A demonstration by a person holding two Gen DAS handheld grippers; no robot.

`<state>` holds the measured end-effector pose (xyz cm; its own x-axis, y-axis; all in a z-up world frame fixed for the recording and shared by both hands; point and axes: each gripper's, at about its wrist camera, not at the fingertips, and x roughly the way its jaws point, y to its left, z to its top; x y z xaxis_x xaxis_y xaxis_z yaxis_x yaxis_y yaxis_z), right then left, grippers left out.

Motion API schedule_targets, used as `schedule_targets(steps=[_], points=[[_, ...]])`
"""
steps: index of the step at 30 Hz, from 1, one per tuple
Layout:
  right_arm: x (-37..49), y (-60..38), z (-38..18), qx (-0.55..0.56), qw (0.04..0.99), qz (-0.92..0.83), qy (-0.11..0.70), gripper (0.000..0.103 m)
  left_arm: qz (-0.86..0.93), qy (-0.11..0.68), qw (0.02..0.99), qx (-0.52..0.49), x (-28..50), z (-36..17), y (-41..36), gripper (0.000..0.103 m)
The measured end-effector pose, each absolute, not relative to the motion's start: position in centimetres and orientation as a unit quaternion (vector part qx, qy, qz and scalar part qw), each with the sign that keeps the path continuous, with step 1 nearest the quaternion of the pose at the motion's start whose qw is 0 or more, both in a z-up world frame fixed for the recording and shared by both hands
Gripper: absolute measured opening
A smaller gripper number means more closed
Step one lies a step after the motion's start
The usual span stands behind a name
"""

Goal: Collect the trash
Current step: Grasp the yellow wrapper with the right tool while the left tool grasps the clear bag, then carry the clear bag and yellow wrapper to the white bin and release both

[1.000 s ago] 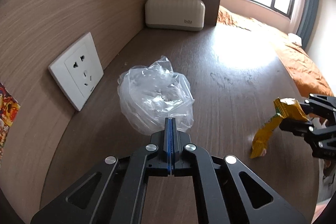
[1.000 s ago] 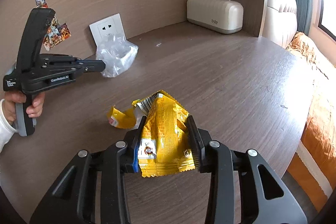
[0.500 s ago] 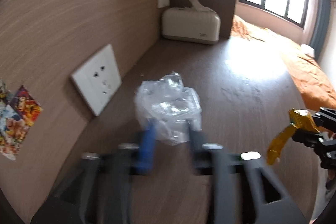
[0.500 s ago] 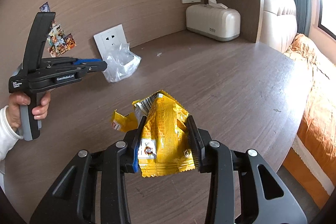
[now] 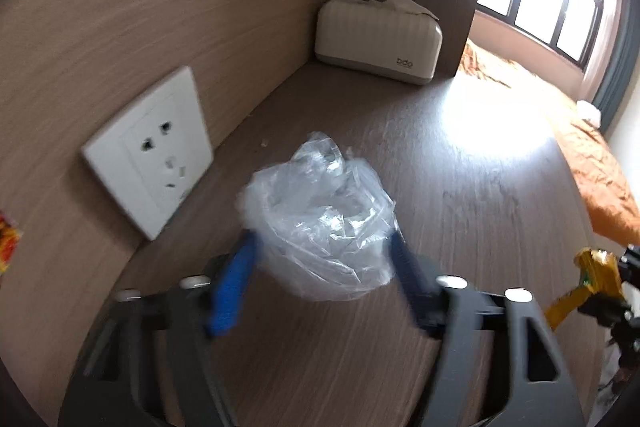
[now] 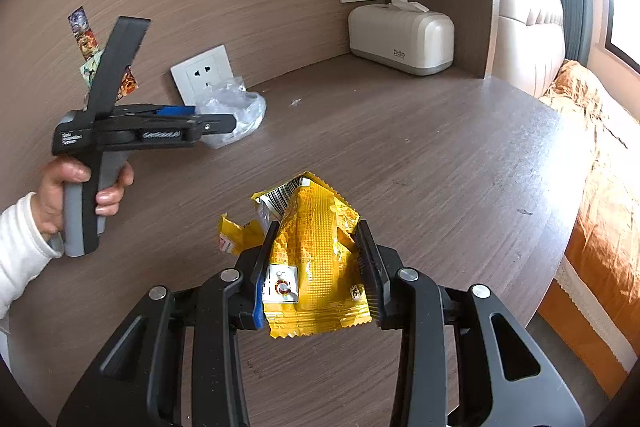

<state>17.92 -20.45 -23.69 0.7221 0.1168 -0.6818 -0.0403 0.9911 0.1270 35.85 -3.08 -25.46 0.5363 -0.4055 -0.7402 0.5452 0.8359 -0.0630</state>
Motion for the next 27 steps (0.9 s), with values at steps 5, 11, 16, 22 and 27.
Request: schedule_targets(steps=[5,11,16,22,27], points=[[17.7,-21.0,-23.8,0.059,0.925,0.034,0.374,0.039,-0.277,0.395,0.872,0.087,36.1,-25.2,-4.2,0.019],[16.9,-22.3,-22.1,0.063,0.930,0.028,0.362,0.039,-0.299,0.378,0.869,0.112,32.4,-22.9,-6.2,0.017],[15.3,-24.4,-20.1,0.068,0.935,0.014,0.349,0.038,-0.326,0.378,0.856,0.135,27.6,-21.3,-9.1,0.017],[12.1,-28.3,-18.1,0.073,0.937,-0.015,0.341,0.038,-0.360,0.377,0.839,0.155,22.3,-20.1,-13.7,0.017],[8.8,-32.6,-17.6,0.088,0.934,-0.043,0.344,0.038,-0.400,0.390,0.815,0.151,18.2,-19.9,-18.8,0.017]])
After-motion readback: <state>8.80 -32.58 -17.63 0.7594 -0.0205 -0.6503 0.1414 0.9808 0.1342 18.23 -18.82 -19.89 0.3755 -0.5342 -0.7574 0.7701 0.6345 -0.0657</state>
